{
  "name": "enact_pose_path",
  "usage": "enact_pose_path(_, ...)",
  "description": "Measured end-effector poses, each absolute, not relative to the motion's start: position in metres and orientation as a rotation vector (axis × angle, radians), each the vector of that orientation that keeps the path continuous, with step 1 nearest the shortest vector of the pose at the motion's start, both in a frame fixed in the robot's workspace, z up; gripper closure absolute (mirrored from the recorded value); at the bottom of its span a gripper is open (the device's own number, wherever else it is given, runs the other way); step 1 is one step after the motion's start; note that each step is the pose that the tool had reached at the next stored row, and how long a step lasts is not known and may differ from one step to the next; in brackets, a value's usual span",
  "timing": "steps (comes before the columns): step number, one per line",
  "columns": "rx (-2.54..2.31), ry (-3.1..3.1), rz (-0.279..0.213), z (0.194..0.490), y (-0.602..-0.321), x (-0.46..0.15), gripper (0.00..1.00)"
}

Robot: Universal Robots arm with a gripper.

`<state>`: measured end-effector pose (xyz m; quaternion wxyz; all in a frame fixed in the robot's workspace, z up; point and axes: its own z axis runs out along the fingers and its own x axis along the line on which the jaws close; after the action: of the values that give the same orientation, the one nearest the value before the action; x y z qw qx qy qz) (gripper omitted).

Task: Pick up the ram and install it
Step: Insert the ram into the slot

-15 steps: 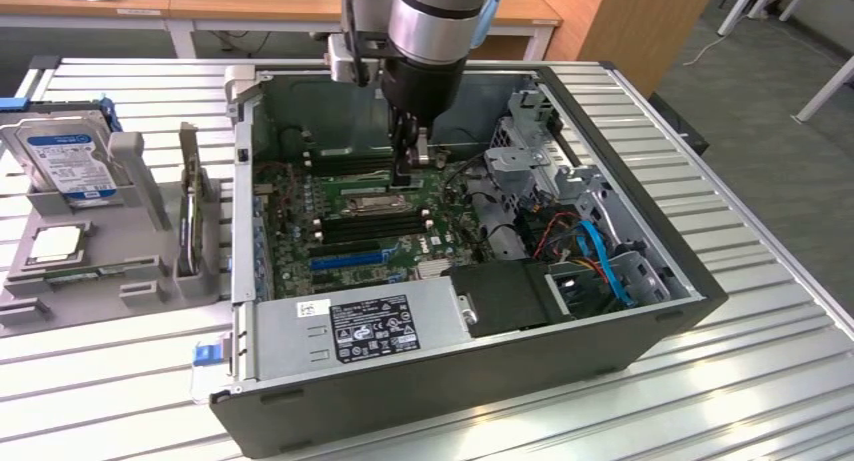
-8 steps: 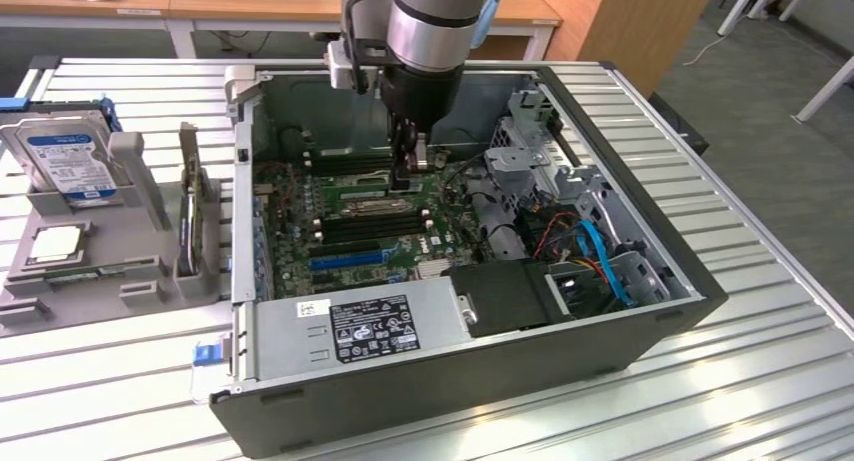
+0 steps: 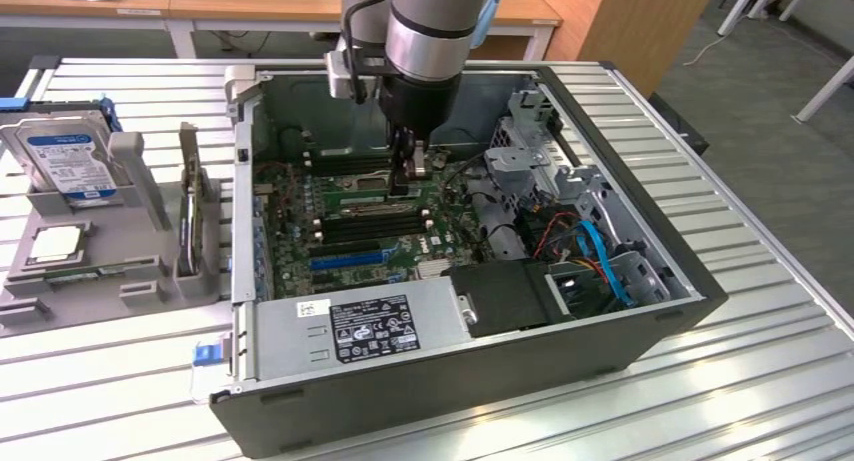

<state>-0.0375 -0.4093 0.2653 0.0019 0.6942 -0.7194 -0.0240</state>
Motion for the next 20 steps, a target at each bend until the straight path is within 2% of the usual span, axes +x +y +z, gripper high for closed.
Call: enact_pose_path(20, 2.178, -2.258, -0.075, 0.246, -0.409, -0.038, 0.89)
